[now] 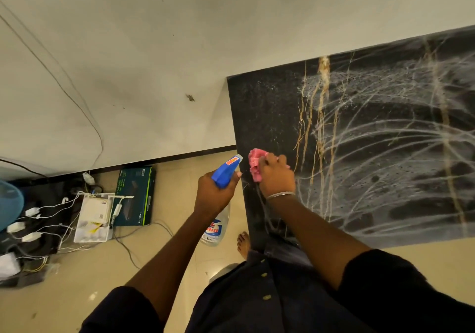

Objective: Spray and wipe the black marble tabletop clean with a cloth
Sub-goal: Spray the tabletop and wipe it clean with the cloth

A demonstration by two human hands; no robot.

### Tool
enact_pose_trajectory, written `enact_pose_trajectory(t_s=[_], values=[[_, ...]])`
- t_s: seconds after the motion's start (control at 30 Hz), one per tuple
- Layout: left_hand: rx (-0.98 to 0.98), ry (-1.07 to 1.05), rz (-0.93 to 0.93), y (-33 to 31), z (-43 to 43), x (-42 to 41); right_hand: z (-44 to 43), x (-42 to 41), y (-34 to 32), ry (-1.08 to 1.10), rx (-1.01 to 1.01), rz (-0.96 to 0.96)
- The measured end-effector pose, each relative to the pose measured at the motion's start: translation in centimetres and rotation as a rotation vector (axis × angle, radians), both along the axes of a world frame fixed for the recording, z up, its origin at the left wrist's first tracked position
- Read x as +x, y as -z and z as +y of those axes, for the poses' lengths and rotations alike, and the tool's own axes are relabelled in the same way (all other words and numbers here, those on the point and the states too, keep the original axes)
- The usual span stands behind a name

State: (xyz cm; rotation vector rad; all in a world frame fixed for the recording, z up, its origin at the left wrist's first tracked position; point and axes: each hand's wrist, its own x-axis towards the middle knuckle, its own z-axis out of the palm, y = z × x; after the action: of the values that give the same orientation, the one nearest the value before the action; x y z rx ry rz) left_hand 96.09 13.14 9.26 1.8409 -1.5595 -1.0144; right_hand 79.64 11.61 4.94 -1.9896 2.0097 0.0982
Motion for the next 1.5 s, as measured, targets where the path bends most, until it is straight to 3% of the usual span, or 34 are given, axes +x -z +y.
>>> enact_pose_trajectory(t_s=[0.13, 0.23, 0.4, 0.5, 0.6, 0.83, 1.0, 1.2, 1.33, 1.4, 1.5], values=[[-0.007, -0.038, -0.035, -0.3, 0.8, -0.7, 0.3, 3.4, 0.0, -0.254, 0.099, -0.074], [-0.026, -0.011, -0.053, -0.2, 1.4, -0.9, 1.0, 1.5, 0.3, -0.272, 0.057, -0.098], [-0.023, 0.041, -0.065, 0.6, 2.5, -0.2, 3.1, -8.0, 1.3, -0.007, -0.196, 0.029], [-0.021, 0.089, -0.083, 0.9, 3.0, 0.6, 3.8, -10.7, 1.1, 0.186, -0.132, 0.066], [-0.043, 0.1, -0.063, 0.8, 3.8, 1.1, 3.8, -8.2, 0.5, 0.313, -0.095, 0.064], [-0.05, 0.075, -0.057, 0.5, 5.6, 2.1, 5.6, 4.8, 0.2, -0.041, -0.007, -0.037], [-0.075, 0.078, -0.064, 0.8, 5.8, 3.5, 5.6, 3.2, 0.6, -0.117, -0.046, -0.038], [-0.049, 0.07, -0.026, 1.0, 5.5, 4.4, 5.1, -6.0, 0.8, 0.225, -0.115, 0.058], [-0.048, 0.05, -0.006, 0.7, 5.5, 4.4, 4.7, -6.4, 0.7, 0.498, -0.108, 0.029], [-0.033, 0.036, 0.005, 0.7, 5.8, 4.2, 4.8, -3.8, 0.3, 0.488, -0.085, 0.061], [-0.034, 0.069, -0.005, 0.8, 6.2, 3.7, 5.5, 1.6, 0.2, 0.266, -0.097, 0.022]])
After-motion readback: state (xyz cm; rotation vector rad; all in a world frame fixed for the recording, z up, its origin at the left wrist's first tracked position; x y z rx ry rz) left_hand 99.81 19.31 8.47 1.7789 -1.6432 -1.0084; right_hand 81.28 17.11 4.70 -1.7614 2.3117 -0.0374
